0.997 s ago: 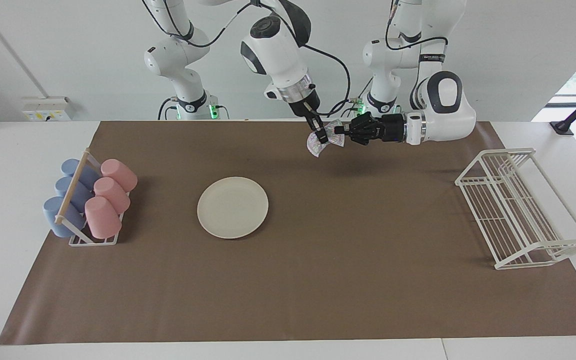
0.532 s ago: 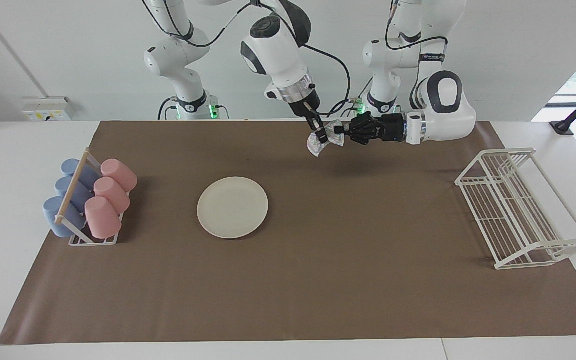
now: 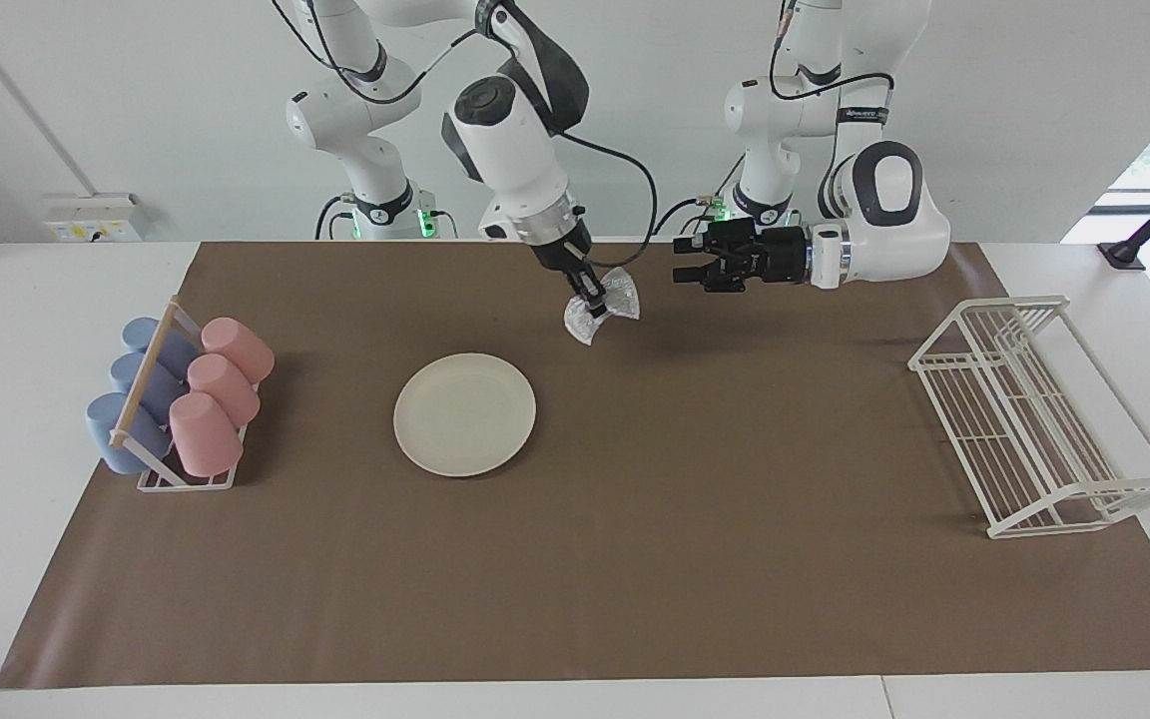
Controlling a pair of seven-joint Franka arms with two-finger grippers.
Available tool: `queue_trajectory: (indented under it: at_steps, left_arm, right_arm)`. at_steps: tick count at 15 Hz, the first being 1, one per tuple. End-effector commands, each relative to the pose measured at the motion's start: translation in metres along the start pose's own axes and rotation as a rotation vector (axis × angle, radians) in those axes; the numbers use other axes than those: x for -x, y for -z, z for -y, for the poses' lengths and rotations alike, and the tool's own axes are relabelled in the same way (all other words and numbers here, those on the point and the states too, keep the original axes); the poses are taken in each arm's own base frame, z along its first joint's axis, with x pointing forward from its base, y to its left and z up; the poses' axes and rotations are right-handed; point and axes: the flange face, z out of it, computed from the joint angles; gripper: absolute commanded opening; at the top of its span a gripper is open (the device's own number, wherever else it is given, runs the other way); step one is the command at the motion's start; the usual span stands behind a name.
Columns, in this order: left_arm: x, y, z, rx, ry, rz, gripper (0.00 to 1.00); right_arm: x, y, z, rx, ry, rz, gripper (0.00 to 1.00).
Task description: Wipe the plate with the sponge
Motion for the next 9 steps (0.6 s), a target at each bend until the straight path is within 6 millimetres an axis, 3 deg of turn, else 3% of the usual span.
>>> queue_trajectory:
  at_steps: [1,4,9]
  left_arm:
    - [0.006,0.008,0.008,-0.075,-0.009,-0.029,1.0]
    - [0.004,0.025,0.023,-0.214,-0.024,-0.008,1.0]
    - [0.0,0.076,0.045,-0.46,-0.053,0.007,1.0]
  right_arm:
    - [-0.039,-0.023,-0.024,-0.012,0.044,-0.047,0.0]
    - [-0.053,-0.04,-0.04,0.03,0.037,-0.046,0.0]
    - [-0.07,-0.088,-0.061,0.041,0.061,-0.076,0.0]
